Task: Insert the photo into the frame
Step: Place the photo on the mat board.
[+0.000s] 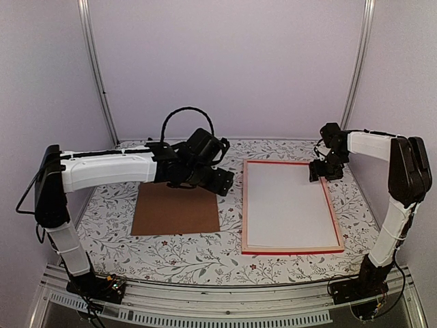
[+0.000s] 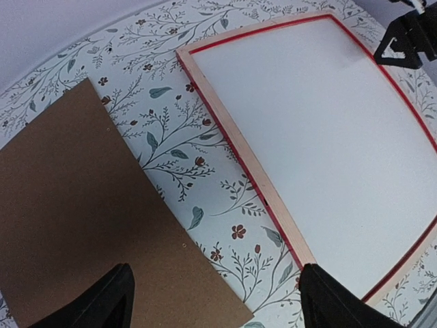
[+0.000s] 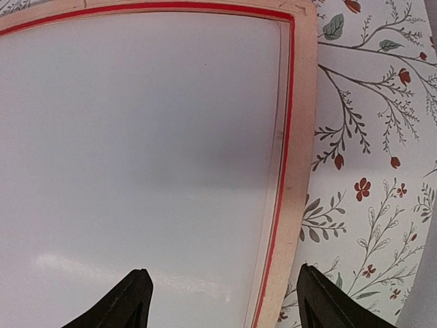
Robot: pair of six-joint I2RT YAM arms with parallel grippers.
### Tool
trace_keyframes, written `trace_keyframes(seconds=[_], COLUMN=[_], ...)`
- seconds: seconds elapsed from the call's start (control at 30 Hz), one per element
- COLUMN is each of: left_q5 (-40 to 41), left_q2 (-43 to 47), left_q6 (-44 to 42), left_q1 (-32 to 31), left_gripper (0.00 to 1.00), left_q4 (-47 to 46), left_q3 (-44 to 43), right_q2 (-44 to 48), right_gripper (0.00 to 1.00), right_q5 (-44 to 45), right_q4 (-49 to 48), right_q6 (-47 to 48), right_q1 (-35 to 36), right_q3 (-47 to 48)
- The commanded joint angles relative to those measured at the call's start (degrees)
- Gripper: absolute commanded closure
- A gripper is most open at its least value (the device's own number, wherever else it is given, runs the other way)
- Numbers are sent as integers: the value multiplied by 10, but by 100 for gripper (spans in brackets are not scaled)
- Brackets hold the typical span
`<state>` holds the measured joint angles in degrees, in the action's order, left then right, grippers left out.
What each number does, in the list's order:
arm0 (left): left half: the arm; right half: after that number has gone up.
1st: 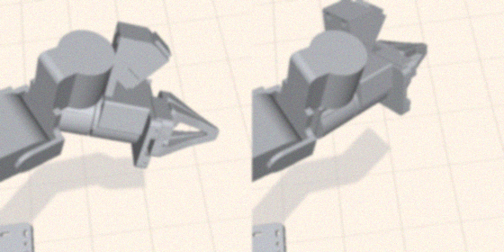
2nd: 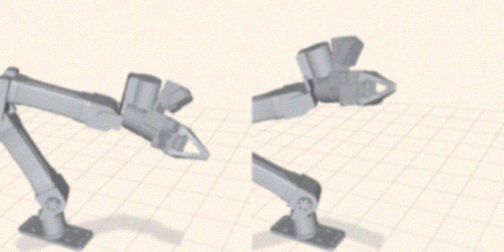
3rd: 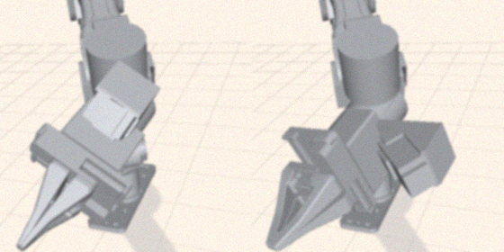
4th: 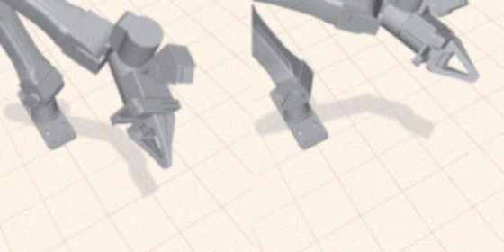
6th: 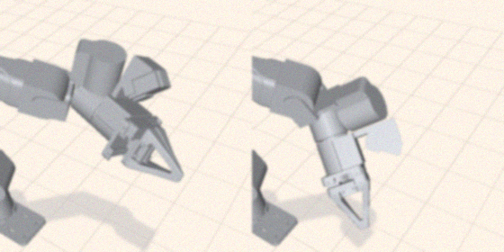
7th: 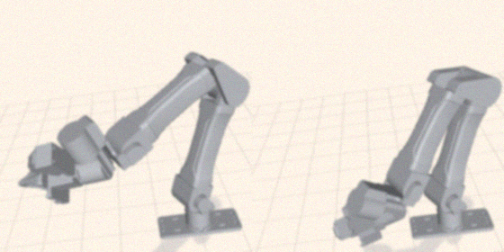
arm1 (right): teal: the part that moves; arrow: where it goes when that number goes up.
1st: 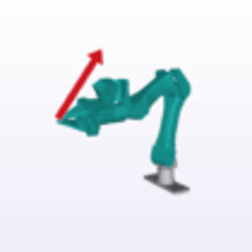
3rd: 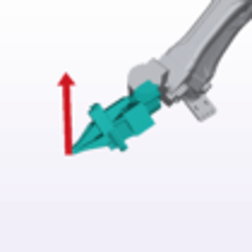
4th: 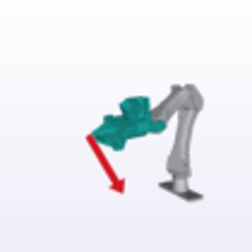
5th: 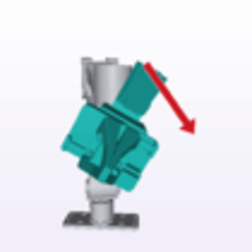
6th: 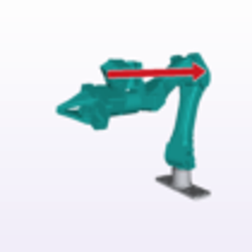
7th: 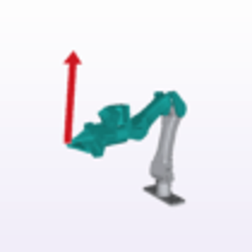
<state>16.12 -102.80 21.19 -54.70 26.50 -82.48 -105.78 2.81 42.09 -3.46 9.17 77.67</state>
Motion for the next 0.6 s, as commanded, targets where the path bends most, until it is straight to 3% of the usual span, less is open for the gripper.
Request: trace_keyframes(seconds=[0.0,0.23,0.57], left_q5=[11,0,-31], left_q2=[16,56,142], left_q6=[9,21,36], left_q1=[19,63,150], left_gripper=[14,13,0], left_q4=[9,11,4], left_q3=[16,65,171], right_q2=[26,53,76], right_gripper=[22,13,8], right_q5=[52,11,65], right_q4=[5,-21,-113], right_q6=[-15,-1,-1], right_q1=[-4,12,164], right_q3=[2,-7,-27])
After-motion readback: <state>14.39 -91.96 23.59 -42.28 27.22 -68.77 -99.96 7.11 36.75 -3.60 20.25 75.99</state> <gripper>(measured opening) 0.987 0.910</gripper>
